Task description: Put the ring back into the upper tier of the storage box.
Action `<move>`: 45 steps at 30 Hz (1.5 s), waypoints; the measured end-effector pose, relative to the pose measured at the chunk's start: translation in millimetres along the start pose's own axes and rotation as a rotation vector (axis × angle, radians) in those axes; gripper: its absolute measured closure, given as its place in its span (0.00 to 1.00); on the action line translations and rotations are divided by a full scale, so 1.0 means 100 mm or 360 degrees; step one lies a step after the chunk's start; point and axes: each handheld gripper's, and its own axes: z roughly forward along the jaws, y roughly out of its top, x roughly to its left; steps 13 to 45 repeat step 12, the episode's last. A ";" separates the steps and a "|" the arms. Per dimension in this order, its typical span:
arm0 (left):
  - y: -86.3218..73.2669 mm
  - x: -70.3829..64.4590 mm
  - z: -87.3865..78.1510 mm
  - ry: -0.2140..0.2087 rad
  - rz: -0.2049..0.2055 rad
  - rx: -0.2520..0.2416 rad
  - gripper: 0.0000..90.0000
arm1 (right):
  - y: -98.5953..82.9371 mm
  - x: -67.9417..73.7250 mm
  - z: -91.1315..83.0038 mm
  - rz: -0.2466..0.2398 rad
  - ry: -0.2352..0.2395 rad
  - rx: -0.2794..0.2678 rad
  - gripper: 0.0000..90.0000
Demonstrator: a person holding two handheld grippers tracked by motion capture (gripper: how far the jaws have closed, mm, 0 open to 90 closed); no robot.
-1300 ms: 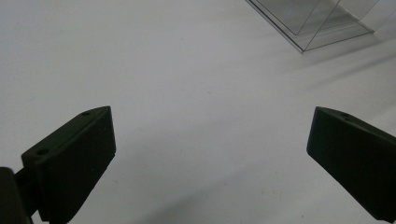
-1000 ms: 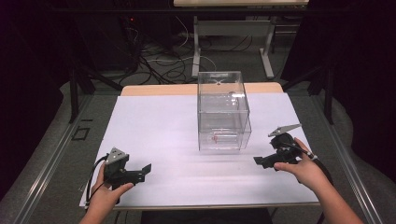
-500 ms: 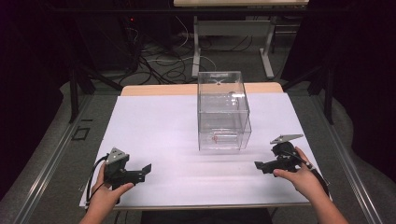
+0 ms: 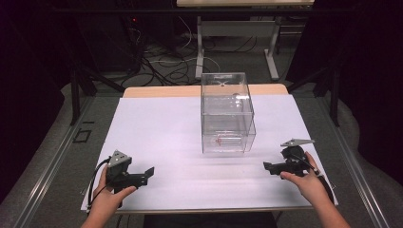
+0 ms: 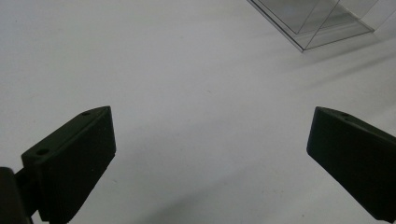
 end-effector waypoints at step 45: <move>0.00 0.01 0.00 0.0009 0.0000 0.0002 0.02 | -0.09 -0.07 0.03 0.0134 -0.0009 0.0035 0.06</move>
